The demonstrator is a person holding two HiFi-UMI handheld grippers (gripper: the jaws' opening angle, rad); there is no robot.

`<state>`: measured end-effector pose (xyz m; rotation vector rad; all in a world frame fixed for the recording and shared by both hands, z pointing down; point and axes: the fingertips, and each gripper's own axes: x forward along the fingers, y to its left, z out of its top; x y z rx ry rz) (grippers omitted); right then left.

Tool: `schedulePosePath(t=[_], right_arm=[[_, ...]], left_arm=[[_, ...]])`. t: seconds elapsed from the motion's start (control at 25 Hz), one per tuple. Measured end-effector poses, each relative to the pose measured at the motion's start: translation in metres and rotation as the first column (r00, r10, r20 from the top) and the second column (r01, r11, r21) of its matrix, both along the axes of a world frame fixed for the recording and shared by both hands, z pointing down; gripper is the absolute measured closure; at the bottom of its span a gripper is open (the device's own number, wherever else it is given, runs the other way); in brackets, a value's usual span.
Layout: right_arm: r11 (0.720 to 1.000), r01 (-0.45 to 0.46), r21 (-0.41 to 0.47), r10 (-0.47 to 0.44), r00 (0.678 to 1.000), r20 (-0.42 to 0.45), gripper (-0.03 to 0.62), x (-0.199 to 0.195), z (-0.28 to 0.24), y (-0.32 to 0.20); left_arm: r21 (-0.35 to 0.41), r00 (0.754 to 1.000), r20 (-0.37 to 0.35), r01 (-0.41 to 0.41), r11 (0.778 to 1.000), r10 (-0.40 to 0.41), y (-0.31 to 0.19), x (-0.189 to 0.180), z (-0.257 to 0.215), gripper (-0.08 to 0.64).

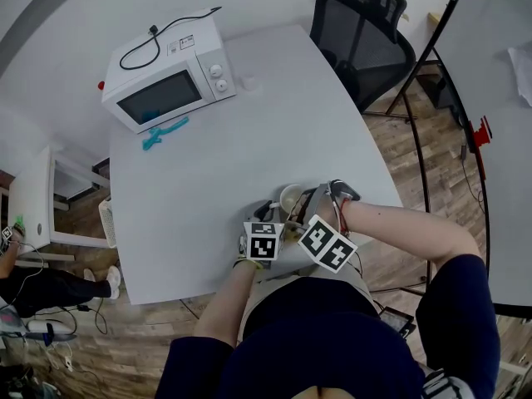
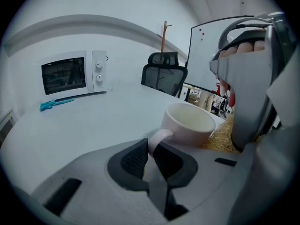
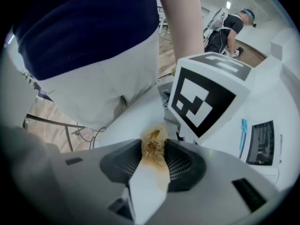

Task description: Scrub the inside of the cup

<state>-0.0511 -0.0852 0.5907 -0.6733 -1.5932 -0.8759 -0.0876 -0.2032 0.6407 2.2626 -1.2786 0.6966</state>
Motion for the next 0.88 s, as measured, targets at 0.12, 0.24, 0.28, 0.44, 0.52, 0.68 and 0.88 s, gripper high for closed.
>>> schedulePosePath(t=[0.12, 0.24, 0.28, 0.44, 0.52, 0.68, 0.88], right_arm=[[1.000, -0.018, -0.013, 0.018, 1.000, -0.012, 0.436, 0.005, 0.000, 0.001], [0.998, -0.051, -0.029, 0.050, 0.998, -0.035, 0.436, 0.017, 0.002, -0.001], [0.997, -0.064, -0.032, 0.063, 0.997, -0.045, 0.436, 0.022, 0.003, -0.003], [0.993, -0.115, -0.037, 0.112, 0.990, -0.087, 0.436, 0.044, 0.007, -0.011], [0.991, -0.131, -0.026, 0.127, 0.986, -0.103, 0.436, 0.053, 0.008, -0.017], [0.985, -0.170, -0.010, 0.168, 0.979, -0.119, 0.436, 0.064, 0.009, -0.032], [0.977, -0.214, 0.002, 0.213, 0.968, -0.136, 0.436, 0.073, 0.009, -0.049]], left_arm=[[0.003, 1.000, 0.008, -0.009, 1.000, 0.009, 0.001, 0.000, 0.000, 0.520], [0.004, 1.000, 0.009, -0.013, 1.000, 0.013, 0.001, 0.000, 0.000, 0.520], [0.004, 1.000, 0.008, -0.014, 1.000, 0.014, 0.001, 0.000, 0.000, 0.518], [0.006, 1.000, 0.012, -0.019, 1.000, 0.019, 0.000, 0.001, 0.001, 0.520], [0.011, 1.000, 0.016, -0.018, 1.000, 0.018, 0.000, -0.001, 0.002, 0.520], [0.004, 1.000, 0.011, -0.025, 1.000, 0.025, 0.000, 0.001, 0.000, 0.519], [0.001, 1.000, 0.012, -0.024, 1.000, 0.024, 0.001, 0.001, 0.001, 0.520]])
